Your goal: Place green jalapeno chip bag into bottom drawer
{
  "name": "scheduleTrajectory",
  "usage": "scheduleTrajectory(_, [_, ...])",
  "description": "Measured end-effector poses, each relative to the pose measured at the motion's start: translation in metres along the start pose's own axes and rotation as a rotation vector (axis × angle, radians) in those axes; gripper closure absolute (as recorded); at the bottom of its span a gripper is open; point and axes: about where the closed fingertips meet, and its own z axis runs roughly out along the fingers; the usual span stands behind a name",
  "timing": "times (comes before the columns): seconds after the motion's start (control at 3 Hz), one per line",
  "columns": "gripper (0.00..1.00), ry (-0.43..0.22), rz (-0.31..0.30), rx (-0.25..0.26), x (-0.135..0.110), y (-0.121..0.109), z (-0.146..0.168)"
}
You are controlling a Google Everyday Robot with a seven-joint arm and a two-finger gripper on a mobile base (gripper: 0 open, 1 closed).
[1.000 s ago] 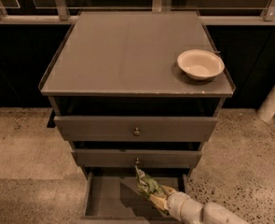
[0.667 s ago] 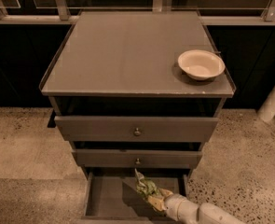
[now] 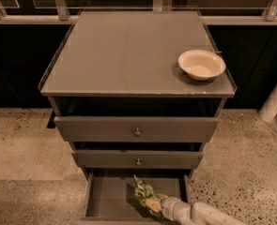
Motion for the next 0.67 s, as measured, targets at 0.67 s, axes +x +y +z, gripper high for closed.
scheduleTrajectory(0.67, [1.00, 0.075, 0.076, 0.031, 0.032, -0.032, 0.027])
